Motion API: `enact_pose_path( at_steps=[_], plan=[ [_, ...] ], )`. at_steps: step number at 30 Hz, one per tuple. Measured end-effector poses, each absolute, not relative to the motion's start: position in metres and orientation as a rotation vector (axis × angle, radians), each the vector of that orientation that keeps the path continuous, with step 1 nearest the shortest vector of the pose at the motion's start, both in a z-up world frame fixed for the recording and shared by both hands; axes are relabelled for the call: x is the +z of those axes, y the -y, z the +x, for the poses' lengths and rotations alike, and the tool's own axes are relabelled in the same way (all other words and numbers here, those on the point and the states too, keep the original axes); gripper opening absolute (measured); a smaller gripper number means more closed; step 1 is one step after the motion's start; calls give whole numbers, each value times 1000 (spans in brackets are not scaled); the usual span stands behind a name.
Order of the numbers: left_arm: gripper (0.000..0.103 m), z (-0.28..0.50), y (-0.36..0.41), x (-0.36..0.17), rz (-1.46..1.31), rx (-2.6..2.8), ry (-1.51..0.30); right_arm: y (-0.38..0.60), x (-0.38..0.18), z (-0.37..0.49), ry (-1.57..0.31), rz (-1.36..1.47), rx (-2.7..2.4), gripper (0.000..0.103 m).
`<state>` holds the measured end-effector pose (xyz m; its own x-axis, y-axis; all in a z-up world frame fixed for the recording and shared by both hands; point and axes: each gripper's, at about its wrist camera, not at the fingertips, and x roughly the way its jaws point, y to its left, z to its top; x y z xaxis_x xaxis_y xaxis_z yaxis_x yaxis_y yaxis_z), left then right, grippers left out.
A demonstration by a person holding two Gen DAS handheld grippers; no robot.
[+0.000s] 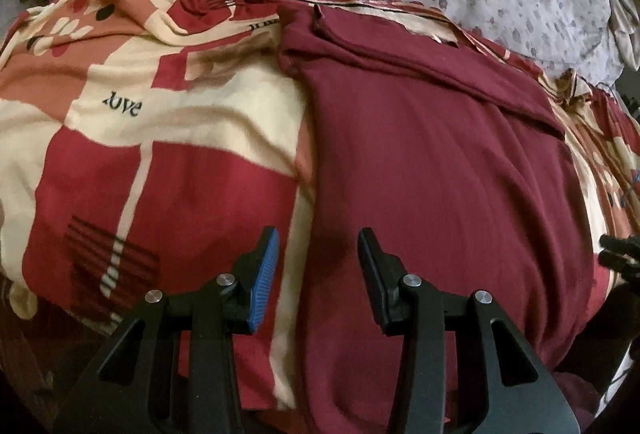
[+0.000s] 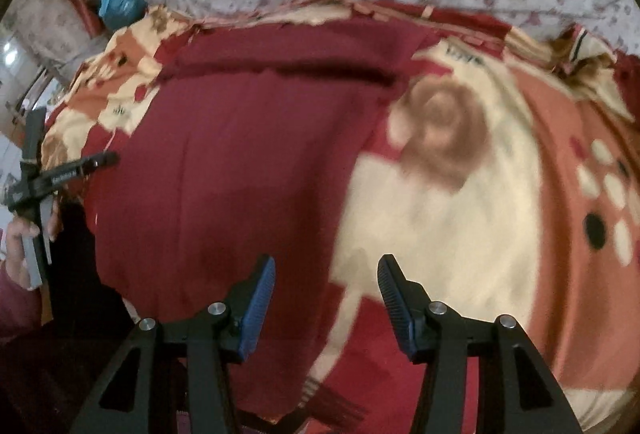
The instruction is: Fold small clothes
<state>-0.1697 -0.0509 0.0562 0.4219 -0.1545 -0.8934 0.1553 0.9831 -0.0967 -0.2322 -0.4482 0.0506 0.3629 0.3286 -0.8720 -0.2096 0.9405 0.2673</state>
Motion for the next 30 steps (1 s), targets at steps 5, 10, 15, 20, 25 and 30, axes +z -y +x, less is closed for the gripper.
enact_pose_path(
  at_steps=[5,10,15,20,25,30],
  plan=[
    [40,-189,49,55,3,-224,-1137,442,34,-248,-1188,133,379,51],
    [40,-213,34,40,-58,-262,-1226,448,24,-268,-1225,160,402,60],
    [40,-235,30,27,-48,-277,-1289,453,14,-281,-1236,229,446,63],
    [40,-252,34,18,-54,-320,-1348,443,12,-287,-1249,280,529,63],
    [40,-264,40,9,-40,-354,-1372,430,5,-292,-1266,287,582,63],
    [40,-266,40,8,-53,-366,-1365,426,11,-297,-1255,255,628,60]
  ],
)
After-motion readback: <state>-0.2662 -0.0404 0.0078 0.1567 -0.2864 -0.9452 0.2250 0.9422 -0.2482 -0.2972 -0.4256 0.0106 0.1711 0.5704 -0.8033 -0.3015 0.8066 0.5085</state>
